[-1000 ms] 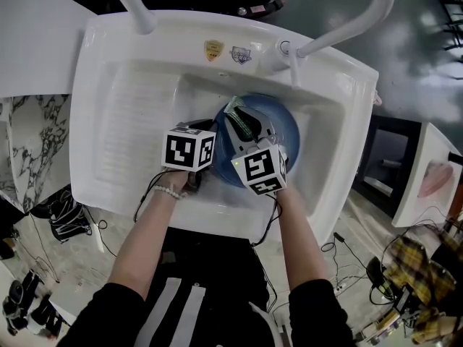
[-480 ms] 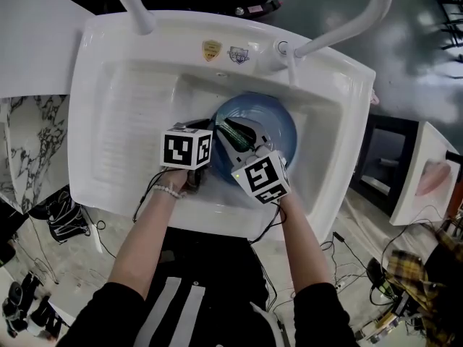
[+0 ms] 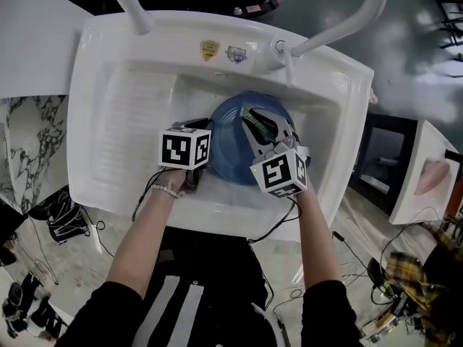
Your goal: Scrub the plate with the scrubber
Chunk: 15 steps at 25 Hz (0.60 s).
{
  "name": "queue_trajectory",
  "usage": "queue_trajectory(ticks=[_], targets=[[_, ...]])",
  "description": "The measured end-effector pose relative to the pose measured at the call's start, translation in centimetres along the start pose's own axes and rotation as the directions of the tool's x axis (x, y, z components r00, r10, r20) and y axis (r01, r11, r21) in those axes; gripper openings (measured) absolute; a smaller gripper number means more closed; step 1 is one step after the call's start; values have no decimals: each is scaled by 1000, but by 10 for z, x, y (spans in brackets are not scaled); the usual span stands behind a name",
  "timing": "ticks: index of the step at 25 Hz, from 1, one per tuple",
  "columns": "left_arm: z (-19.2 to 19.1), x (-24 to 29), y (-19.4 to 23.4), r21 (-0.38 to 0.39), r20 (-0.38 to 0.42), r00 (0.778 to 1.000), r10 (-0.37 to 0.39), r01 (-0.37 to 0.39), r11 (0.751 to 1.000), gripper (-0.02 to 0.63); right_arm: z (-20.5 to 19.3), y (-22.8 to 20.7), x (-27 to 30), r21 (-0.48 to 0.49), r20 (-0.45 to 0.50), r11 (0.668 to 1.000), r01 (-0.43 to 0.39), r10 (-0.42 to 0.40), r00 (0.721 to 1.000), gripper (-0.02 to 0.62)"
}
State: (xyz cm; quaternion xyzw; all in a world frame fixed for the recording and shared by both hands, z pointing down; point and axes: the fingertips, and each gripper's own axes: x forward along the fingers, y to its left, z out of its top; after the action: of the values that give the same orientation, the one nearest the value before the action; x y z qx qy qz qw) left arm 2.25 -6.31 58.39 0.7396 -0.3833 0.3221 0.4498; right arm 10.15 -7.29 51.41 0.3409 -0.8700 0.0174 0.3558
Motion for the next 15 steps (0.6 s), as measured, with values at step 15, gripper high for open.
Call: queue_trajectory(ticks=[15], targets=[[3, -2, -2, 21, 21, 1000, -3, 3, 1000, 14, -42, -16, 1, 9, -148, 998, 59, -57, 987, 95]])
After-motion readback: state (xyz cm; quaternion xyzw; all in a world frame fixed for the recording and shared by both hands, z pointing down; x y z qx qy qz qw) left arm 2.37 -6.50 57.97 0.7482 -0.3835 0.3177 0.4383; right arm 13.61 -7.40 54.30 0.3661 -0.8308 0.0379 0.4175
